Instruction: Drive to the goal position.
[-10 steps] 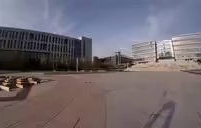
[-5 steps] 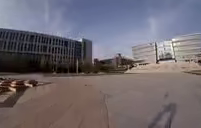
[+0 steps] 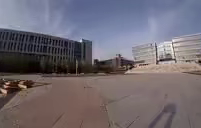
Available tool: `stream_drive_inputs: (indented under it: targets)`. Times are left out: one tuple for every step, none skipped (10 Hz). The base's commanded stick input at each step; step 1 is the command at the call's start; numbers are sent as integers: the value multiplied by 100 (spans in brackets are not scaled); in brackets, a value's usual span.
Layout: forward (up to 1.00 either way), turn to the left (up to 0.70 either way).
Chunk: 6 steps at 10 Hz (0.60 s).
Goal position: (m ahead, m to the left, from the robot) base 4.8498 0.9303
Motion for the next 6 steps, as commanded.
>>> stream_drive_inputs:
  targets:
    - [70,0]
    - [70,0]
    - [70,0]
    - [70,0]
    - [70,0]
    - [70,0]
